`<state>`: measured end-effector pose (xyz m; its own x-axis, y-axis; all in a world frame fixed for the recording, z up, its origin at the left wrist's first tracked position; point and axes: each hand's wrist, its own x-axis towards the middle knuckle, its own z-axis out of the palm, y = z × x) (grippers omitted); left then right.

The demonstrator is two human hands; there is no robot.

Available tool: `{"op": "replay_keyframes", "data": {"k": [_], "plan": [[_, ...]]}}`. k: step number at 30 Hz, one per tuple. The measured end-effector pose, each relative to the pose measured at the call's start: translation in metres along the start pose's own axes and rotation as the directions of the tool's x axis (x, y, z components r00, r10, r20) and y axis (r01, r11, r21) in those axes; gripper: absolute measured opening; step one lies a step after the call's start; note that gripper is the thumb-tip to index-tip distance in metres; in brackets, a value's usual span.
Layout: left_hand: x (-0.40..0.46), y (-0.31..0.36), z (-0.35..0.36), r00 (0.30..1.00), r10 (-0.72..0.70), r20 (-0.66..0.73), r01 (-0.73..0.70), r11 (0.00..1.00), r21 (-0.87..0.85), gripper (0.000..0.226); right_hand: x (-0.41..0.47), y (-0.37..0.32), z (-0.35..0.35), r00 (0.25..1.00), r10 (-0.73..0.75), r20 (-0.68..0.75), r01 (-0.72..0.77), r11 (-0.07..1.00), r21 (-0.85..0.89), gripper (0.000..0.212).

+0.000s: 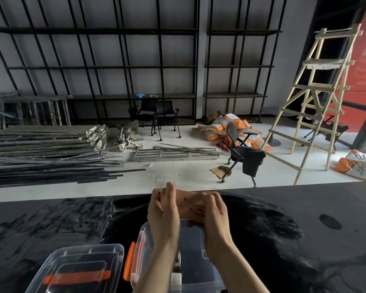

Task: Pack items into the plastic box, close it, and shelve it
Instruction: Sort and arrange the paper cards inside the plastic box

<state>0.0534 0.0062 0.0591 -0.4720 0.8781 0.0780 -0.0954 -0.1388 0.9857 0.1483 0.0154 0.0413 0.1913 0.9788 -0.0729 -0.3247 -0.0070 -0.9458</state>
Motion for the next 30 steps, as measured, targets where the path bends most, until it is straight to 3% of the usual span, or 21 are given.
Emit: {"op": "replay_keyframes", "data": {"k": [2, 4, 9, 11, 13, 15, 19, 21, 23, 24, 26, 27, 30], "plan": [[-0.004, 0.003, 0.003, 0.989, 0.149, 0.022, -0.151, 0.977, 0.152, 0.034, -0.001, 0.000, 0.004, 0.997, 0.003, -0.073, 0.001, 0.999, 0.054, 0.042], [0.000, 0.000, 0.000, 0.977, 0.209, 0.053, -0.215, 0.923, 0.318, 0.036, 0.000, 0.001, 0.006, 0.991, 0.013, -0.131, -0.005, 0.998, 0.062, 0.053], [0.016, -0.019, -0.002, 0.996, 0.064, -0.065, -0.043, 0.957, 0.285, 0.038, 0.004, 0.013, 0.009, 0.979, -0.025, -0.202, 0.006, 0.996, -0.093, 0.036], [0.014, -0.022, -0.002, 0.994, 0.067, -0.090, -0.037, 0.954, 0.298, 0.037, 0.002, 0.018, 0.008, 0.978, 0.002, -0.208, -0.024, 0.994, -0.102, 0.035], [0.014, -0.024, -0.006, 0.990, 0.108, -0.093, -0.070, 0.937, 0.342, 0.036, 0.001, 0.020, 0.003, 0.989, 0.055, -0.140, -0.069, 0.993, -0.097, 0.035], [0.022, -0.028, -0.014, 0.978, 0.200, -0.057, -0.154, 0.880, 0.449, 0.036, 0.000, 0.017, -0.005, 0.997, 0.079, 0.019, -0.074, 0.976, -0.205, 0.044], [0.036, -0.027, -0.021, 0.954, 0.262, 0.147, -0.289, 0.661, 0.692, 0.035, 0.003, 0.011, -0.019, 0.946, -0.069, 0.317, 0.255, 0.761, -0.596, 0.034], [0.032, -0.020, -0.016, 0.949, 0.232, 0.212, -0.313, 0.635, 0.706, 0.037, 0.001, 0.017, -0.020, 0.906, -0.090, 0.414, 0.363, 0.667, -0.651, 0.030], [0.025, -0.017, -0.011, 0.957, 0.189, 0.219, -0.289, 0.668, 0.686, 0.040, 0.001, 0.024, -0.025, 0.912, -0.145, 0.384, 0.383, 0.633, -0.672, 0.022], [0.023, -0.018, -0.012, 0.976, 0.128, 0.179, -0.213, 0.753, 0.623, 0.040, -0.001, 0.026, -0.028, 0.932, -0.181, 0.314, 0.352, 0.657, -0.667, 0.024], [0.013, -0.023, -0.010, 0.984, -0.123, 0.132, 0.073, 0.941, 0.331, 0.046, -0.003, 0.028, -0.035, 0.970, -0.223, 0.095, 0.231, 0.727, -0.646, 0.026], [0.007, -0.028, -0.007, 0.958, -0.226, 0.179, 0.179, 0.953, 0.245, 0.045, -0.003, 0.029, -0.037, 0.978, -0.209, 0.027, 0.179, 0.754, -0.632, 0.026], [-0.011, -0.044, 0.002, 0.881, -0.312, 0.356, 0.183, 0.918, 0.353, 0.031, -0.009, 0.033, -0.035, 0.995, -0.098, 0.035, 0.096, 0.747, -0.658, 0.019]]}}
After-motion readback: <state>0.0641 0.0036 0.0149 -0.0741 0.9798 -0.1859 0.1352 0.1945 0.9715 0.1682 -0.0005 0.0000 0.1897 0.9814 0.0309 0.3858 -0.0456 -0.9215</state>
